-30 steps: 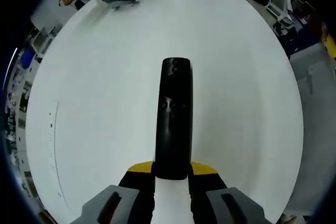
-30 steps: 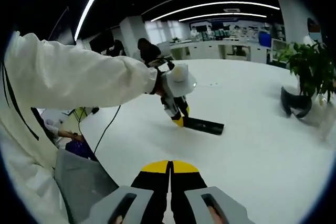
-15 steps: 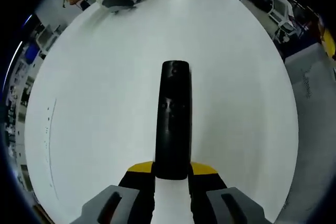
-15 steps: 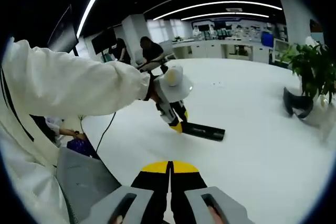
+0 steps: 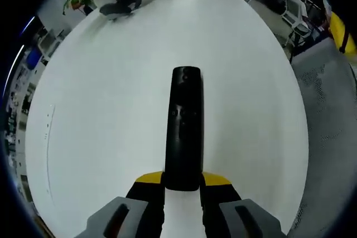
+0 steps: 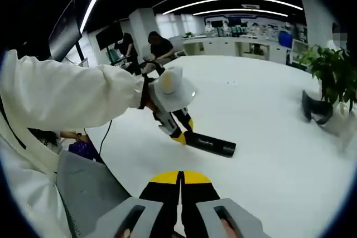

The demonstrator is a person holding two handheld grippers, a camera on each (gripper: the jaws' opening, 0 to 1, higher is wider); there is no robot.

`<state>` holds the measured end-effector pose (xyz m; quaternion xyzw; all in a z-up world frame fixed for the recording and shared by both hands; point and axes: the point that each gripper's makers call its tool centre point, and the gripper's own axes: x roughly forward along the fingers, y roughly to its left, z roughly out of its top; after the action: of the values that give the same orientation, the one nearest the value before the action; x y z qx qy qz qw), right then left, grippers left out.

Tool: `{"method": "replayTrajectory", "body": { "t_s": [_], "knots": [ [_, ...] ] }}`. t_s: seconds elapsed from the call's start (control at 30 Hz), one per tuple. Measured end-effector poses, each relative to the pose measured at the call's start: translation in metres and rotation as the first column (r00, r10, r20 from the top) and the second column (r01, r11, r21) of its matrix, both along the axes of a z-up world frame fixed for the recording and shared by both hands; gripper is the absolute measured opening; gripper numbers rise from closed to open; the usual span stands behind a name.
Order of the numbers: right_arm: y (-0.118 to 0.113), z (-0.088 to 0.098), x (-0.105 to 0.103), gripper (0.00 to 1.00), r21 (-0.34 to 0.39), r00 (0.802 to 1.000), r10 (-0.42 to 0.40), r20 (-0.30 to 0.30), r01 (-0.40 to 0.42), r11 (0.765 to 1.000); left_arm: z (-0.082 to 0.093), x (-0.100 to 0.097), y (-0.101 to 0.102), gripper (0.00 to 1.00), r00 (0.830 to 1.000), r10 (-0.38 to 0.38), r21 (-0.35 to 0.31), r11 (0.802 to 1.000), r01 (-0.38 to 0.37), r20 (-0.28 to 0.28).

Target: Press the specified remote control buttons in sequence, fully releasing each button before pressing the next.

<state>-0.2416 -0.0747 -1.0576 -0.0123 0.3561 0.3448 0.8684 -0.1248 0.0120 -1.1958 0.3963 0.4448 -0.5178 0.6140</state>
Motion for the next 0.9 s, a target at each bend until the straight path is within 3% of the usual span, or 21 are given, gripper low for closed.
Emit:
{"method": "replayTrajectory", "body": {
  "t_s": [0.4,0.9],
  "knots": [
    [-0.003,-0.009,0.006,0.00,-0.050,0.999,0.039,-0.020,-0.040,0.998,0.000,-0.036,-0.004,0.22,1.000,0.002,-0.062,0.998,-0.002,0.003],
    [-0.013,-0.032,0.016,0.00,-0.111,0.994,0.088,-0.065,-0.095,0.989,0.000,-0.083,-0.003,0.22,0.999,-0.046,-0.054,0.997,0.046,-0.003]
  ]
}}
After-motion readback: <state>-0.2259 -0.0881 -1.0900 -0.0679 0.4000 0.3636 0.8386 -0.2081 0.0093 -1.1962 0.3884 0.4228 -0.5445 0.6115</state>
